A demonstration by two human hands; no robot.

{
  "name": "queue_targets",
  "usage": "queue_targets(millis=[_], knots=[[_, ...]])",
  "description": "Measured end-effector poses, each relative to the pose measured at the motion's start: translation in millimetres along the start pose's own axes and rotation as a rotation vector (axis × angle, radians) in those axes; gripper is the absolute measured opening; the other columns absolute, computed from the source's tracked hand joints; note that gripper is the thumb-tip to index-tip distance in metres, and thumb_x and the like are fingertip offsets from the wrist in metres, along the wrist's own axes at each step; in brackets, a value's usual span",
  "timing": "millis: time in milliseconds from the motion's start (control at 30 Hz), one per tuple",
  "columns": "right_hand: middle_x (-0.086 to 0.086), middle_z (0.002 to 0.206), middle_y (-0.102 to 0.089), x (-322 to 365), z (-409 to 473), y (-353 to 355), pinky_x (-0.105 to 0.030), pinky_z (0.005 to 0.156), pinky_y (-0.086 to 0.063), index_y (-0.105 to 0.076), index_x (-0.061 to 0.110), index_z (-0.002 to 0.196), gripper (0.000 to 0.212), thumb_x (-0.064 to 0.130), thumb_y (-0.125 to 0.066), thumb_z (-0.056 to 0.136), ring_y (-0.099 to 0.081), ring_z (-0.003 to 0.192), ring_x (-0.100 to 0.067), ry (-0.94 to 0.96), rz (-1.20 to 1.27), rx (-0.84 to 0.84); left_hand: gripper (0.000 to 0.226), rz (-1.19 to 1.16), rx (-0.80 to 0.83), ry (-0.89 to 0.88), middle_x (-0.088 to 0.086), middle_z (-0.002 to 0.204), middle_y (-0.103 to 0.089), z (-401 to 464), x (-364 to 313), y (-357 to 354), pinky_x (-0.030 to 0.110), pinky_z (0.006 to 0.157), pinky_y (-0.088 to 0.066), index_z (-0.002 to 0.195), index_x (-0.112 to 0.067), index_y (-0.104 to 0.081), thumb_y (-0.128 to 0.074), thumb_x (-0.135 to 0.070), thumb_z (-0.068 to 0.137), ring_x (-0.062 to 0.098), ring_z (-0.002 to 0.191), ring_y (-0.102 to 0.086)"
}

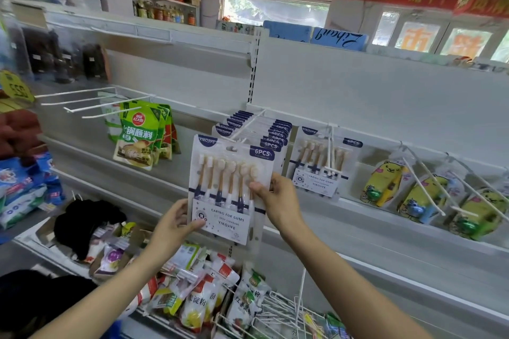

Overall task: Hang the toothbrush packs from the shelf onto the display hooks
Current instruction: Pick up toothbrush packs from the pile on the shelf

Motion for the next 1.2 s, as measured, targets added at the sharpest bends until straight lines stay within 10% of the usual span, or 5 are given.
queue_targets(millis=[167, 367, 967, 1200], knots=[[0.011, 0.087, -0.075, -10.1, 16.2, -7.5, -0.018, 0.072, -0.056, -0.072, 0.021, 0.094, 0.005, 0.016, -0.068, 0.093, -0.071, 0.083, 0.002, 0.002, 0.018, -0.015, 0.054, -0.029, -0.016, 0.044, 0.003, 0.12, -0.066, 27.7, 9.2, -0.9, 0.052, 0.102, -0.048, 0.124, -0.021, -0.053, -0.079, -0.016, 0.077, 0.025, 0.111, -0.063], [0.006, 0.092, -0.077, -30.9, 23.4, -2.0, -0.02, 0.074, -0.056, -0.073, 0.012, 0.098, 0.011, 0.02, -0.068, 0.094, -0.072, 0.086, -0.003, -0.009, -0.023, -0.06, 0.072, -0.01, 0.053, 0.027, -0.006, 0.115, -0.071, 38.3, 20.5, -4.3, 0.044, 0.099, -0.05, 0.116, -0.031, -0.059, -0.084, -0.061, 0.056, 0.017, 0.109, -0.065], [-0.012, 0.073, -0.072, -55.9, 60.1, 13.1, -0.04, 0.061, -0.052, -0.07, 0.005, 0.077, 0.043, 0.047, -0.068, 0.089, -0.067, 0.068, -0.028, -0.082, -0.327, -0.153, 0.038, 0.062, 0.043, 0.059, -0.001, 0.113, -0.069, 92.1, 26.7, -33.8, 0.047, 0.103, -0.048, 0.115, -0.02, -0.054, -0.075, -0.023, 0.083, 0.018, 0.108, -0.064], [-0.006, 0.087, -0.075, -53.2, 43.8, 45.4, -0.039, 0.073, -0.055, -0.07, 0.009, 0.1, 0.041, 0.048, -0.06, 0.094, -0.069, 0.081, -0.023, 0.074, -0.787, 0.032, 0.084, 0.619, -0.107, -0.089, 0.009, 0.149, -0.032, 51.0, 25.2, -39.7, 0.046, 0.104, -0.046, 0.152, -0.013, -0.024, -0.058, -0.055, 0.087, 0.028, 0.124, -0.05]])
Point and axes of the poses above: each hand's wrist, its own z-axis towards the middle knuckle, its own y-axis out of the back of the hand, x = y × z, the point moved 2 cm from there along z, towards the middle knuckle
